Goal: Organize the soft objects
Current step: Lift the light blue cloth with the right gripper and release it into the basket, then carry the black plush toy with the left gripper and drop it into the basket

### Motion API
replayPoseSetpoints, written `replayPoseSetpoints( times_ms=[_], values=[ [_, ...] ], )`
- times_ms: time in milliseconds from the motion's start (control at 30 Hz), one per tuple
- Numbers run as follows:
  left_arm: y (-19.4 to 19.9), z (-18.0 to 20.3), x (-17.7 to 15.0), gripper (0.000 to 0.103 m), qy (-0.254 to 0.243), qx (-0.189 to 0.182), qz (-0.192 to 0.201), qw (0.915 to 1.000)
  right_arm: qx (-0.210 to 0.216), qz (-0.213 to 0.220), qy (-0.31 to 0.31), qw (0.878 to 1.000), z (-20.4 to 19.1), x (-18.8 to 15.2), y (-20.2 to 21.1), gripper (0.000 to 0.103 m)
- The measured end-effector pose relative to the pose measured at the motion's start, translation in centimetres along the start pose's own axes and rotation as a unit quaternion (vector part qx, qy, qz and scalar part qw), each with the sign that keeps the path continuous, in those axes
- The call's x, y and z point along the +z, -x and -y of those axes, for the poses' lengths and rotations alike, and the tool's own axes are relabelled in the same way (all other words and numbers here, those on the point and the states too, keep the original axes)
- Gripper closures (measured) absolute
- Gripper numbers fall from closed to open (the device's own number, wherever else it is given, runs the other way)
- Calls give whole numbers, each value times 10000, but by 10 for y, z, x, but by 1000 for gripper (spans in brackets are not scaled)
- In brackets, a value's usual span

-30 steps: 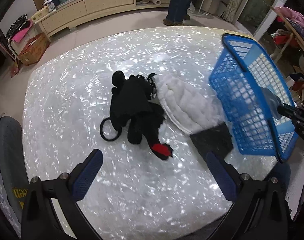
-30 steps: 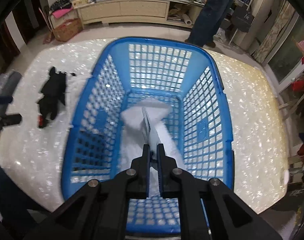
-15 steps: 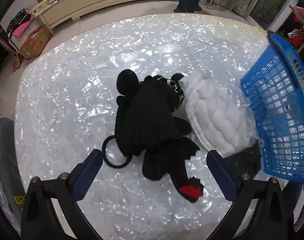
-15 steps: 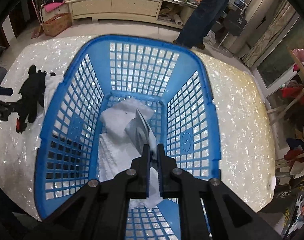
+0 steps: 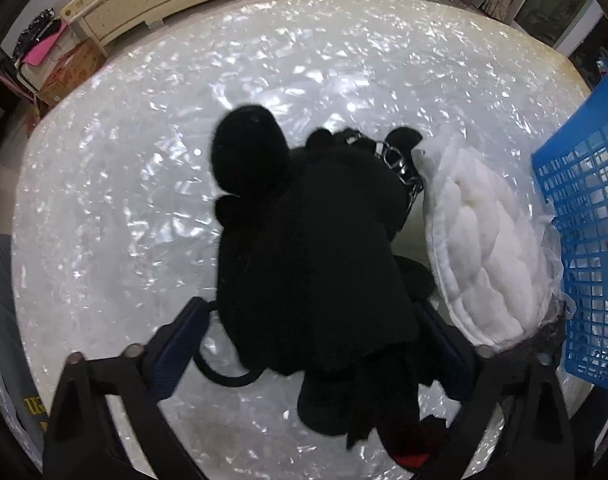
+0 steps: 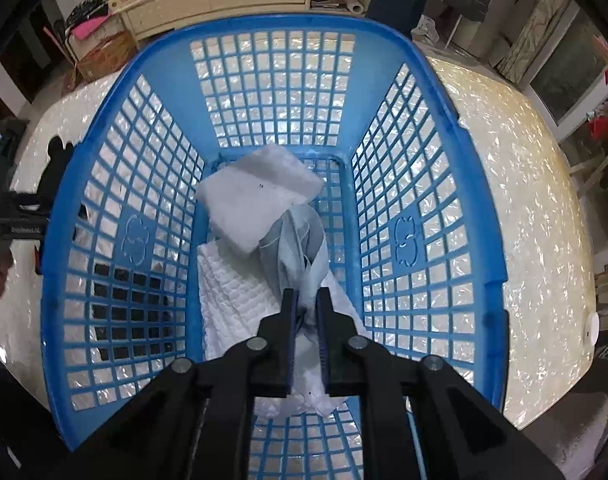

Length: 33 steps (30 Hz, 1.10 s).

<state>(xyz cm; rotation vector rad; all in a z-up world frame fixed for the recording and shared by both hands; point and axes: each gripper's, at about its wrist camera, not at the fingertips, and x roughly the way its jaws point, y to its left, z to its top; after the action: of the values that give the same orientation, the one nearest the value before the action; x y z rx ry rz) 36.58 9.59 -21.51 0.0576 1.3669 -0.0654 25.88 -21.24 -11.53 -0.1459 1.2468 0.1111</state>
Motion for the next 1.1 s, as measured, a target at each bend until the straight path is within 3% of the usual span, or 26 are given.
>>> replayPoseSetpoints(
  times_ms=[100,233,333,500,667,967,1100],
  values=[
    [-6,2,0,20,-22,38,-5,10000,94,66,-4,9999,9,0,6,76],
    [-3,11,-4,46,-99,-5,53,9999,85,86,-3,9999,13,-2,13,73],
    [1,18,-7,53,-164,-38,55,9998,140,119,-17,9998,10,-6,18,58],
    [9,21,-20,55,-129,-132,21,9998,67,242,71,9997,4,-13,36,27],
    [32,21,-44,55,-69,-153,131,9998,38,360,104,9993,-5,-21,53,9],
    [91,33,-74,55,-186,-383,419,9982,70,489,-36,9988,1,-42,76,2],
    [120,37,-90,55,-306,-294,581,9974,66,520,-107,9986,7,-50,80,0]
  ],
)
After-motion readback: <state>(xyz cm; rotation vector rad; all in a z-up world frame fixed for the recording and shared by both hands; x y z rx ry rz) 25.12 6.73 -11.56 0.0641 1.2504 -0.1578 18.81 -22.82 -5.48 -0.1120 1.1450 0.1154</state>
